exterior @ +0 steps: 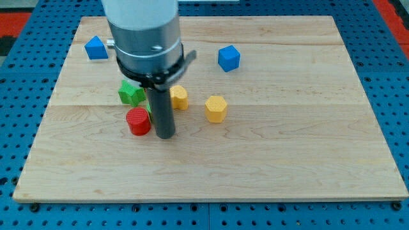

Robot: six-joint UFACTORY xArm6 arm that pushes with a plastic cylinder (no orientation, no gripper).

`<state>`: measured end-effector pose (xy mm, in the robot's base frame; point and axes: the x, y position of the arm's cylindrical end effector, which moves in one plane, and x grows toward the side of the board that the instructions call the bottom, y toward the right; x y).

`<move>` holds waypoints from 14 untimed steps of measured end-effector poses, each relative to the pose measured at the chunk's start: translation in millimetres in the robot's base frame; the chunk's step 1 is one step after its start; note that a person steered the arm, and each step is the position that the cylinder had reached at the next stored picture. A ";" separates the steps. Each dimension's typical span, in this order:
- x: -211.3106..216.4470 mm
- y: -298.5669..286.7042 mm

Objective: Place the green circle below the red circle

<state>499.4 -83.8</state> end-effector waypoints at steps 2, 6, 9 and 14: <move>-17.0 34.3; -68.5 32.1; -31.9 -8.3; -50.6 3.9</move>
<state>448.8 -79.9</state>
